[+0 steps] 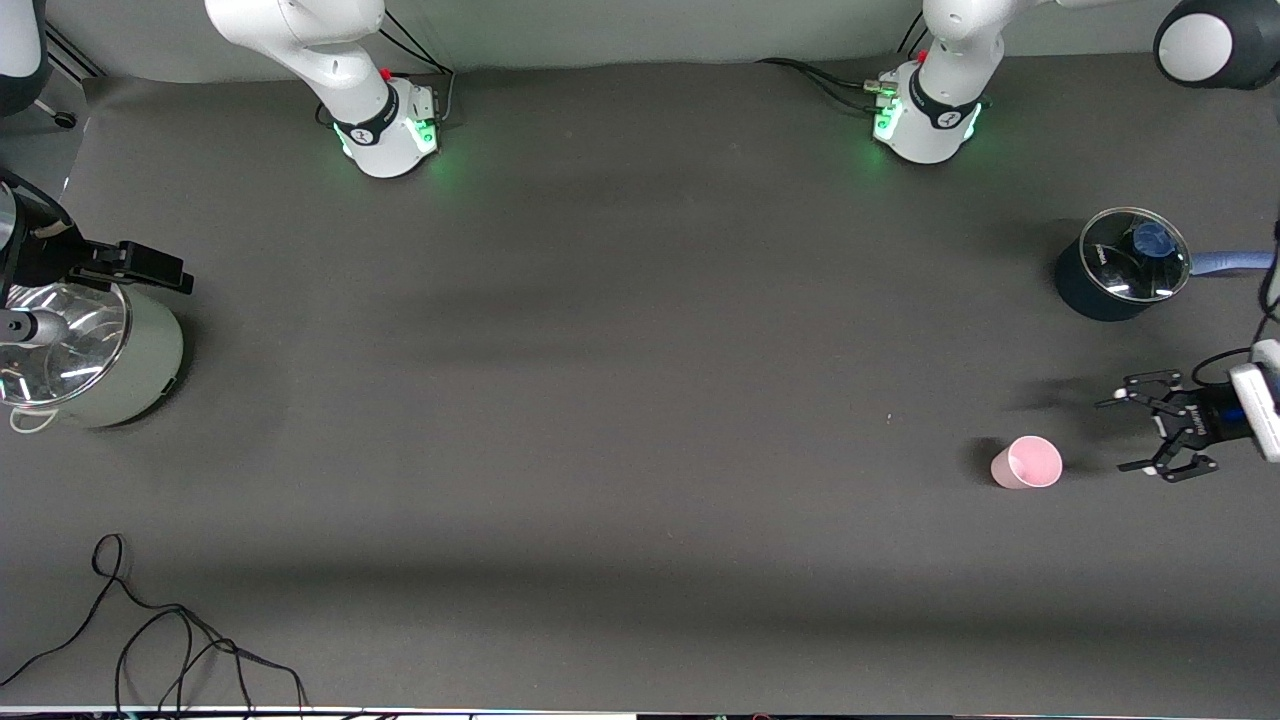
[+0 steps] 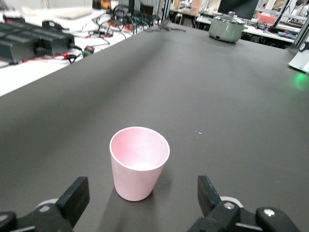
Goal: Transfer pink cup from left to right arm
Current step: 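Move the left gripper down toward the pink cup, then close the left gripper around the pink cup's body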
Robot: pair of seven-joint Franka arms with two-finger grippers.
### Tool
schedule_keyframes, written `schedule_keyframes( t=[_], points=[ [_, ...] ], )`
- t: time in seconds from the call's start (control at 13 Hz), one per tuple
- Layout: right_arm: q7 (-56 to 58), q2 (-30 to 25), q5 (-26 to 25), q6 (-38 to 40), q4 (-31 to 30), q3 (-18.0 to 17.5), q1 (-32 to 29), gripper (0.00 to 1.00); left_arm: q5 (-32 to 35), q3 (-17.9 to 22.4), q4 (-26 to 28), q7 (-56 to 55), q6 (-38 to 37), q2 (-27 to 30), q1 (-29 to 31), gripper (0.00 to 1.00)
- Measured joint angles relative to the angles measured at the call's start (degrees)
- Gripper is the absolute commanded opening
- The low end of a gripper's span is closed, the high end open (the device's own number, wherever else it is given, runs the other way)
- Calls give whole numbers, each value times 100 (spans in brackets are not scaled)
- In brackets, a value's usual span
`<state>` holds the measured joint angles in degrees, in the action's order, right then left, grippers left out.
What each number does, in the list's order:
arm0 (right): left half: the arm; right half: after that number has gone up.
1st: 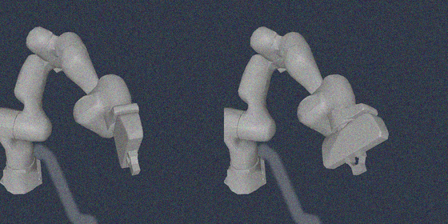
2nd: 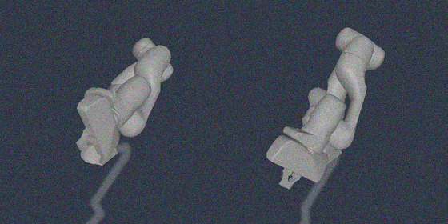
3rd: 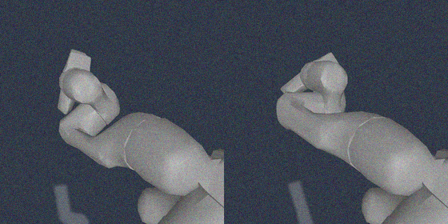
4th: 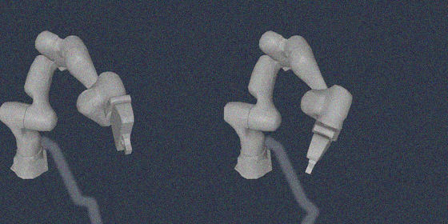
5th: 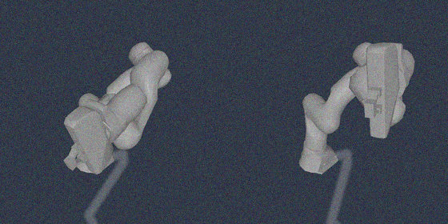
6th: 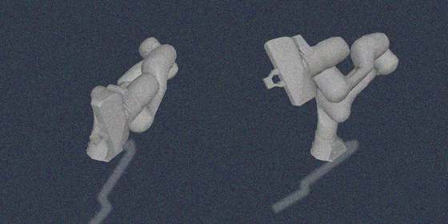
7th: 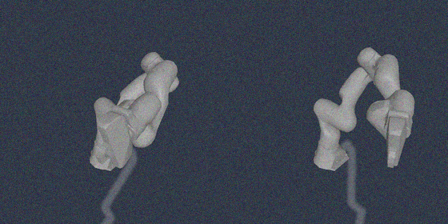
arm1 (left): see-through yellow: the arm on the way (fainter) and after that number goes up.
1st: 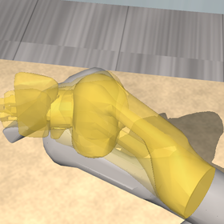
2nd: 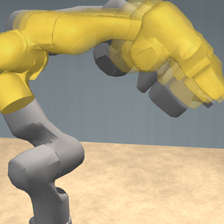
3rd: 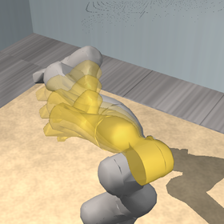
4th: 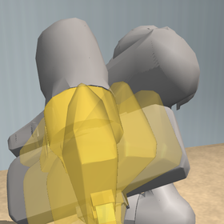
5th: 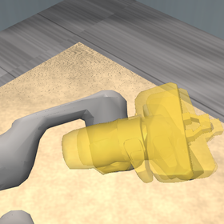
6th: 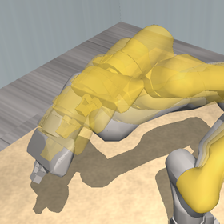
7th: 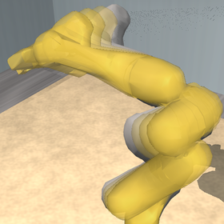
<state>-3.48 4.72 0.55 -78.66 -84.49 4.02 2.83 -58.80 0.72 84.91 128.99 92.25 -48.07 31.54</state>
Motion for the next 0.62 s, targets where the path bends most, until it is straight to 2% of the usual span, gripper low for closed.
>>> schedule_keyframes(
  t=[0.31,0.62],
  points=[
    [1,2,-1,0,0,0,1,100,-639,0,21,1290,109,-648,7,100],
    [1,2,-1,0,0,-2,2,100,-1076,1,17,1918,126,-969,19,100]
  ],
)
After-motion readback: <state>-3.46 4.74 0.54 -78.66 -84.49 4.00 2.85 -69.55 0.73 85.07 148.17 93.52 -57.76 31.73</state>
